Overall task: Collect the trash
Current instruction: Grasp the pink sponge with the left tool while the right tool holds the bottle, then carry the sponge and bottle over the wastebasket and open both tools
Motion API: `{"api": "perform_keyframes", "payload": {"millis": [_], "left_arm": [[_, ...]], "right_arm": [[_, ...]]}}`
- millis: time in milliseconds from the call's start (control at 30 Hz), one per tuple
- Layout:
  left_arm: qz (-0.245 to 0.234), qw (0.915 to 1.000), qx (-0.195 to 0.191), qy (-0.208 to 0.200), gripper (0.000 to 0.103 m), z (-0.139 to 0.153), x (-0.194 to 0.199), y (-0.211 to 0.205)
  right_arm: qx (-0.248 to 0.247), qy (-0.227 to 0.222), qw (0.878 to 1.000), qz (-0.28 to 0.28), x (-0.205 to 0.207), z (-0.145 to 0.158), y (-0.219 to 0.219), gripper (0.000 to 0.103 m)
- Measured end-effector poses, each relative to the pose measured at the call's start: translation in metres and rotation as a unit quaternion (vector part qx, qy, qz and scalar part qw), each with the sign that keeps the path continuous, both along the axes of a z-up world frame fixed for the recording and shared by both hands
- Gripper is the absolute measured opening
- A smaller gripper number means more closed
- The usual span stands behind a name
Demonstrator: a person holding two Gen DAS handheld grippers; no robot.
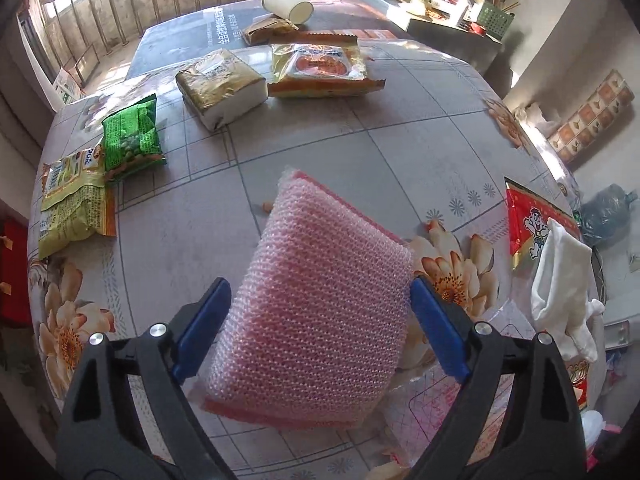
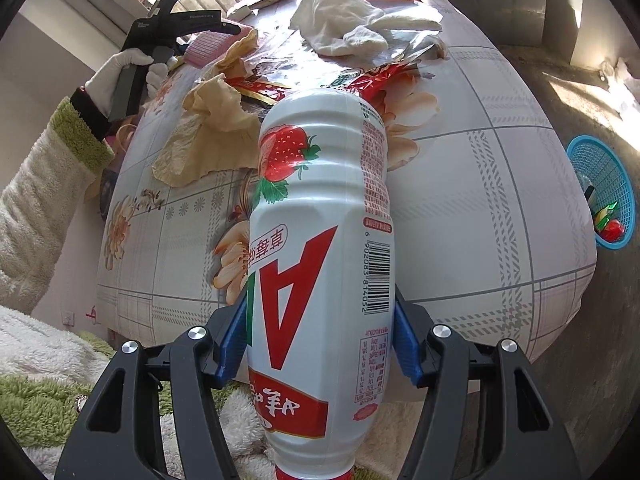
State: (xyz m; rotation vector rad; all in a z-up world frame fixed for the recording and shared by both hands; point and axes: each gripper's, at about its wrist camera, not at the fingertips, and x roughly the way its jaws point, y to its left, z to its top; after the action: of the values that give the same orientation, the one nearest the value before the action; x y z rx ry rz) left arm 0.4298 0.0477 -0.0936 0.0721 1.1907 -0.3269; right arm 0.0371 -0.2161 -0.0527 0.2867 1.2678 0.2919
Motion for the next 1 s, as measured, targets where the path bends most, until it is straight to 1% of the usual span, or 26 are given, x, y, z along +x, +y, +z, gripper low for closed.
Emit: {"api": "perform_keyframes", "payload": {"millis": [133,167,233,333,400,567,667,767,900,1000], "left_arm": [[-0.004,0.9990,0.045,0.000,0.087,-0.012,0.005,-0.011],[-0.010,0.9985,0.054,-0.007,0.087,-0.013,0.004,-0.013],[-0.020,0.9983,0.054,-0.011,0.087,-0.013,0.003,-0.016],[-0.021,0.9983,0.053,-0.014,0.087,-0.013,0.004,-0.016],[-0.018,0.9984,0.051,-0.017,0.083,-0.011,0.003,-0.014],[-0.003,0.9989,0.037,-0.029,0.080,-0.003,-0.011,-0.002],[0.016,0.9987,0.029,-0.040,0.079,0.006,-0.023,0.012],[0.034,0.9975,0.024,-0.058,0.079,0.022,-0.040,0.028],[0.056,0.9945,0.006,-0.088,0.079,0.054,-0.072,0.045],[0.061,0.9924,-0.058,-0.090,0.079,0.083,-0.101,0.053]], "right_arm": [[0.000,0.002,1.000,0.000,0.001,0.000,0.001,0.060],[0.002,0.002,1.000,-0.001,0.001,0.000,0.001,0.060],[0.006,0.003,1.000,-0.005,0.002,0.000,0.000,0.060],[0.013,0.003,1.000,-0.011,0.002,0.001,-0.002,0.060],[0.017,0.002,1.000,-0.015,0.002,0.001,-0.004,0.060],[0.025,0.001,0.999,-0.024,0.003,0.000,-0.007,0.060],[0.037,0.001,0.999,-0.034,0.002,0.000,-0.010,0.059],[0.054,0.002,0.998,-0.045,0.001,-0.002,-0.015,0.059],[0.080,0.009,0.995,-0.060,-0.002,-0.003,-0.023,0.059],[0.100,0.010,0.992,-0.071,-0.007,-0.003,-0.029,0.059]]}}
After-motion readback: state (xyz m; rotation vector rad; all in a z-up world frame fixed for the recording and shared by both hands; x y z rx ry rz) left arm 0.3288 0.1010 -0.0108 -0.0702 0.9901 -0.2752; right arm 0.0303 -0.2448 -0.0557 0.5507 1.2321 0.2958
